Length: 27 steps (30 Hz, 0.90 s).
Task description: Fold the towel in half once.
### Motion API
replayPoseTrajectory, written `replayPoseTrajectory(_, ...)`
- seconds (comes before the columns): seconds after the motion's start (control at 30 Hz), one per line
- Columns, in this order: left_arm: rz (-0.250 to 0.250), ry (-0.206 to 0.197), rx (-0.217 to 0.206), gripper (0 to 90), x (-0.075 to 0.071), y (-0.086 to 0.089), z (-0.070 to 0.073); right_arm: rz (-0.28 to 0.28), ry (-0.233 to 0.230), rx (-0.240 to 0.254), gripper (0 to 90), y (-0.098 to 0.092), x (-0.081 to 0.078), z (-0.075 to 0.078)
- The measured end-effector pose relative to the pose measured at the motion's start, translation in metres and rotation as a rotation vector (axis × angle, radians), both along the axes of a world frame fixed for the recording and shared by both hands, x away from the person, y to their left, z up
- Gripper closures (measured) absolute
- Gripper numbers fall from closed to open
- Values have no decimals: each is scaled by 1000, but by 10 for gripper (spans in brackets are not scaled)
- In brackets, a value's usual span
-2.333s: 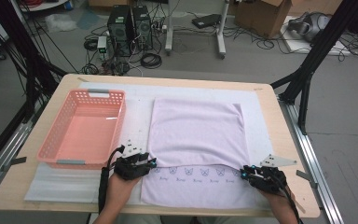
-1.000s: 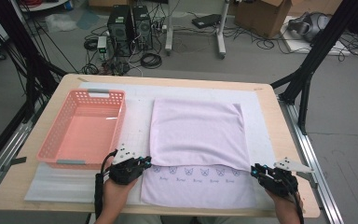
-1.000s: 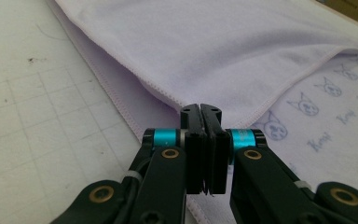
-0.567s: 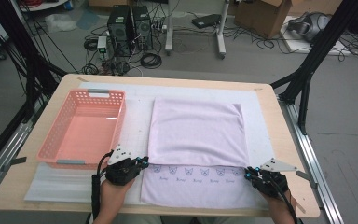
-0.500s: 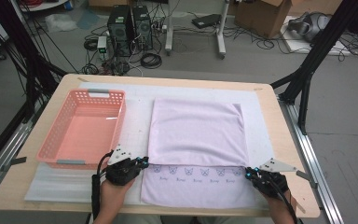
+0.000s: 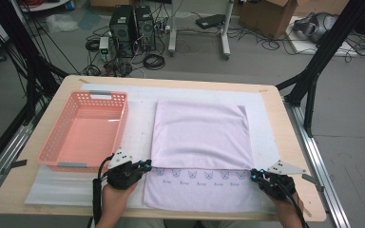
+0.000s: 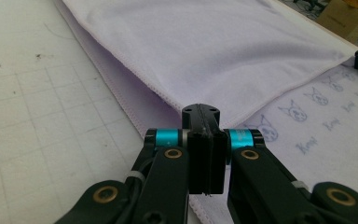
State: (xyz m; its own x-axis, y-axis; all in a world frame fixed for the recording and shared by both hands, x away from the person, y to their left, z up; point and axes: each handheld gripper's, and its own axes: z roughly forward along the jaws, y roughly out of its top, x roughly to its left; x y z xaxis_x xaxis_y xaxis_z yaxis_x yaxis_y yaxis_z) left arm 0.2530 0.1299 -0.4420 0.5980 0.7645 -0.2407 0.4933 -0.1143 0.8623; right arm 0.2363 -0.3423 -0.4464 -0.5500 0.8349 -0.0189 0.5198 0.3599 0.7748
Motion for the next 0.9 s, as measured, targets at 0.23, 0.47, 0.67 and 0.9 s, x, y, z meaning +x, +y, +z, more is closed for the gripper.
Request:
replayPoseTrajectory(0.23, 1, 0, -5, 898, -4, 3, 1, -4, -15, 43, 870, -10, -8, 7)
replayPoseTrajectory(0.47, -5, -1, -16, 900, -15, 7, 1, 4, -22, 44, 895, -16, -18, 9)
replayPoseTrajectory(0.67, 13, 2, -30, 900, -20, 7, -2, -65, -32, 157, 675, -14, -18, 11)
replayPoseTrajectory(0.9, 82, 35, -29, 634, -19, 1, -6, -120, 26, 117, 660, -4, -5, -2)
